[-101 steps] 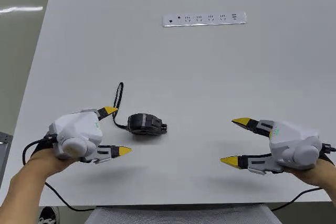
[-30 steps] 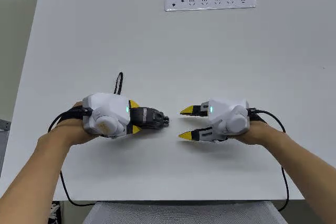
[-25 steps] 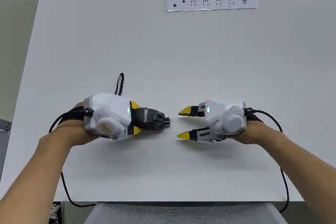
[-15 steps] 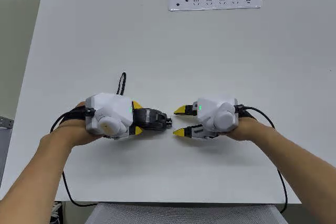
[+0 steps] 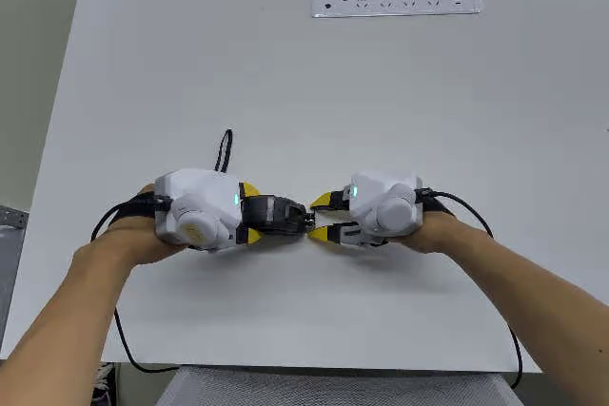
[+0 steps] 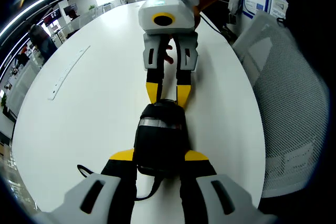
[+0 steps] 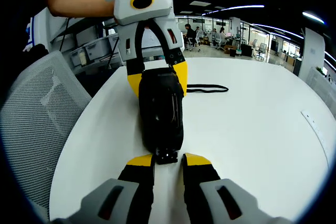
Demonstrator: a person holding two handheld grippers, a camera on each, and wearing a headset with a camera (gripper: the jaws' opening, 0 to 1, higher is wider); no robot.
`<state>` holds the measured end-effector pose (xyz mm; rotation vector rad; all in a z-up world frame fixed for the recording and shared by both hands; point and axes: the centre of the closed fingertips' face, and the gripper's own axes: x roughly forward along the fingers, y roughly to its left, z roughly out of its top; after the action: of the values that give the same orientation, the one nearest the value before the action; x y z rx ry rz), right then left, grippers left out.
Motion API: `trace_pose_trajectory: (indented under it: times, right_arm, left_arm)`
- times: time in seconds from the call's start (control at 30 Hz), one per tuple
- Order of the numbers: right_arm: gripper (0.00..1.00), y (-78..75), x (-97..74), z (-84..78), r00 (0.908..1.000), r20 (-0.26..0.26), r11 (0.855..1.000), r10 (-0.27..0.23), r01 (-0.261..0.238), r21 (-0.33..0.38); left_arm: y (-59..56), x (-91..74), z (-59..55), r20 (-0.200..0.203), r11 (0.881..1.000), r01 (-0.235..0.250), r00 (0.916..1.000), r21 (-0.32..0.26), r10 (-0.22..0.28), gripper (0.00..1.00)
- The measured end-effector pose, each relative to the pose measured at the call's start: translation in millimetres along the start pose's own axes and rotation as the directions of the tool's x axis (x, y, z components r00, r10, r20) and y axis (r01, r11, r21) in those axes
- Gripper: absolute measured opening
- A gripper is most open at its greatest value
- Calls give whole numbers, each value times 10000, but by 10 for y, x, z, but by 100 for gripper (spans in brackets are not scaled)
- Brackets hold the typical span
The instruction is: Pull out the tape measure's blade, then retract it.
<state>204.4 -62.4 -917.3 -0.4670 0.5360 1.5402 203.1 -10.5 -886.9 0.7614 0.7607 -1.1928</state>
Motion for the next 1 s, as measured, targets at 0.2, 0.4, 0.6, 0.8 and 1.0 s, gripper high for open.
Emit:
trace_pose_trajectory:
  times: [0.2, 0.4, 0.6, 0.8, 1.0]
  right_arm:
    - [15, 15, 15, 26, 10000, 3, 9996, -13, 13, -279]
    - [14, 11, 23, 33, 9999, -11, 9989, -144, 144, -449]
    - [13, 15, 22, 38, 9999, -40, 9984, -144, 142, -549]
    - [12, 9, 23, 37, 9998, -110, 9978, -193, 186, -630]
    - [11, 7, 17, 40, 9999, -85, 9981, -130, 125, -606]
  left_arm:
    - [9, -24, -32, 68, 9998, -40, 10000, -195, 42, 27]
    - [5, -23, -30, 106, 9997, -70, 9999, -229, 72, 27]
    - [3, -25, -33, 116, 9997, -58, 9999, -241, 61, 27]
    - [7, -25, -33, 134, 9996, -48, 9999, -277, 52, 27]
    - [11, -31, -32, 130, 9996, -36, 9999, -293, 40, 27]
